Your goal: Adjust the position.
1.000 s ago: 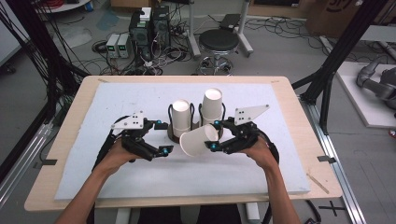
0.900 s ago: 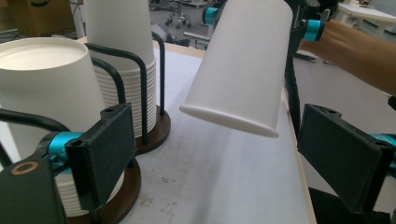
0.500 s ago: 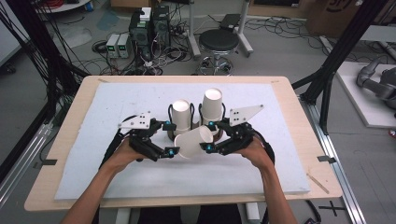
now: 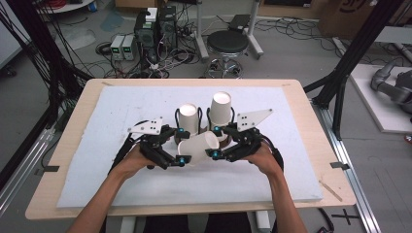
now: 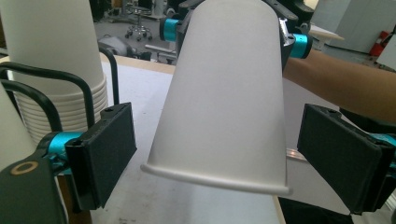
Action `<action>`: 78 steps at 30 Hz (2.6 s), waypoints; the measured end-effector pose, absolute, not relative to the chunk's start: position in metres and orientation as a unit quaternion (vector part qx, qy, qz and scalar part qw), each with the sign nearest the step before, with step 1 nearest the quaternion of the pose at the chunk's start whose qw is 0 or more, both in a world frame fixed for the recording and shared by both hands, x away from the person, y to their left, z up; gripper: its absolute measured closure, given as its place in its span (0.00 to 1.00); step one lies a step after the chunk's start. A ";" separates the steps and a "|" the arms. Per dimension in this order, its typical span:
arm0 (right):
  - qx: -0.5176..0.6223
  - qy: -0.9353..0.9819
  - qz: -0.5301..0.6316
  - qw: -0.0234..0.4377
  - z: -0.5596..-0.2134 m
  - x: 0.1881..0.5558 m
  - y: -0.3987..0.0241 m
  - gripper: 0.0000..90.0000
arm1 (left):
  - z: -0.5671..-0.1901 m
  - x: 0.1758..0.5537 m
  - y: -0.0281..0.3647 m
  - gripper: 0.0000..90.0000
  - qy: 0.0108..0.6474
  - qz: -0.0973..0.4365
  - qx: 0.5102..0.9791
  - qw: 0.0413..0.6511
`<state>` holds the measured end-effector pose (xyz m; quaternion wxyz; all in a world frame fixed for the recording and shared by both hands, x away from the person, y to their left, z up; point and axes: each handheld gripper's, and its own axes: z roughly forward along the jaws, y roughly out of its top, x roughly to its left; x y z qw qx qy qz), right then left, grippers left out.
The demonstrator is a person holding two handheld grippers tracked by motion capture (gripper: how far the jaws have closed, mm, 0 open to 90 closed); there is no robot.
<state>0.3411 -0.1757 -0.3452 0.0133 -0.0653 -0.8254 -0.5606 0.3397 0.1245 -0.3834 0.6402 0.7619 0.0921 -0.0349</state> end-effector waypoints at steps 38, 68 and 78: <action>-0.043 -0.813 -0.580 0.022 -0.344 0.342 -0.175 0.40 | -0.382 0.344 0.105 0.24 0.057 -0.062 0.785 0.613; -0.052 -0.817 -0.575 0.013 -0.346 0.341 -0.172 0.15 | -0.378 0.342 0.109 0.31 0.054 -0.053 0.788 0.612; -0.056 -0.831 -0.554 0.014 -0.346 0.340 -0.177 0.15 | -0.374 0.337 0.115 0.32 0.057 -0.039 0.803 0.592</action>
